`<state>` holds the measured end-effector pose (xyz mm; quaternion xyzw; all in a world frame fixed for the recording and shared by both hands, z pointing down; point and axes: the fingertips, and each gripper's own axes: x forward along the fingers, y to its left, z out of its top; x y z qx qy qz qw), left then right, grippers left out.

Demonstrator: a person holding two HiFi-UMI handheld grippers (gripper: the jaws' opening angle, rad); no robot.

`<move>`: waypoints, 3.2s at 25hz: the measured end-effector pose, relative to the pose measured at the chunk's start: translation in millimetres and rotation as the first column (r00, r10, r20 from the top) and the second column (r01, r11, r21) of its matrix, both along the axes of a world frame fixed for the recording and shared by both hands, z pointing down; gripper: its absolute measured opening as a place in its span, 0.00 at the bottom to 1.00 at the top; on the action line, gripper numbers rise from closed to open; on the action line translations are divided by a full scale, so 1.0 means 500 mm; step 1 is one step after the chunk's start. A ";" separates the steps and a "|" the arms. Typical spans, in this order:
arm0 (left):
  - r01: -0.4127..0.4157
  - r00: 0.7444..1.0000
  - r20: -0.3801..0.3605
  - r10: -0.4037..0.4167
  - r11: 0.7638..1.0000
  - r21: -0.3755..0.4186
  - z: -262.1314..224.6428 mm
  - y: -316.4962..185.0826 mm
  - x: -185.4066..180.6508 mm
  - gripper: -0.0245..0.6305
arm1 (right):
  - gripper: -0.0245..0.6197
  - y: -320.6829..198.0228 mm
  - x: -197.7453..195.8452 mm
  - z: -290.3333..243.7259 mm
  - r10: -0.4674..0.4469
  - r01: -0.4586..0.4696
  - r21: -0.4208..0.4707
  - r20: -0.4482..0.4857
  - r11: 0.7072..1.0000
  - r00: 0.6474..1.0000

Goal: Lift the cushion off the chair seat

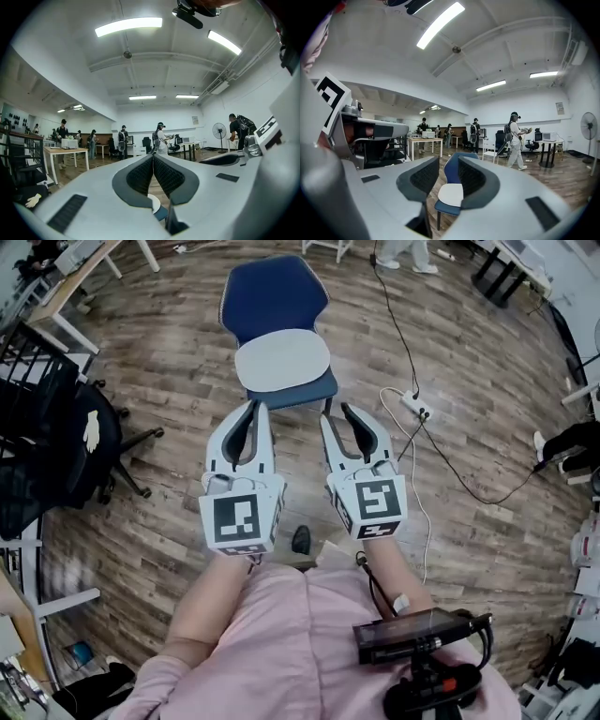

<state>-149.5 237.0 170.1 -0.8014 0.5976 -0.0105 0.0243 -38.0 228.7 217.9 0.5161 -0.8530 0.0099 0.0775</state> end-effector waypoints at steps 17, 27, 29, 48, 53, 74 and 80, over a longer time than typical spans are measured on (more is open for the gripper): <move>-0.017 0.998 0.054 0.021 0.997 -0.081 0.074 -0.225 0.099 0.06 | 0.22 -0.232 0.105 0.078 0.035 -0.033 -0.079 0.029 0.996 0.999; 0.119 0.989 0.104 -0.105 0.983 -0.138 0.100 -0.474 0.147 0.06 | 0.22 -0.532 0.197 0.117 -0.030 0.037 -0.131 0.051 0.991 0.998; 0.153 0.984 0.110 -0.138 0.978 -0.142 0.098 -0.515 0.152 0.06 | 0.22 -0.585 0.202 0.110 -0.060 0.066 -0.125 0.054 0.990 0.997; 0.287 0.957 0.091 -0.277 0.947 -0.144 0.095 -0.690 0.072 0.06 | 0.22 -0.835 0.162 0.092 -0.125 0.129 -0.103 0.041 0.986 0.991; 0.270 0.962 0.091 -0.256 0.942 -0.199 0.148 -0.764 0.041 0.06 | 0.22 -0.899 0.138 0.140 -0.112 0.114 -0.153 0.023 0.982 0.993; 0.199 0.980 0.104 -0.169 0.846 -0.495 0.492 -0.967 -0.023 0.06 | 0.22 -1.038 0.113 0.505 -0.041 0.022 -0.451 -0.031 0.892 0.999; 0.193 0.981 0.108 -0.160 0.812 -0.550 0.582 -0.990 -0.038 0.06 | 0.22 -1.052 0.108 0.612 -0.036 0.009 -0.516 -0.042 0.857 0.998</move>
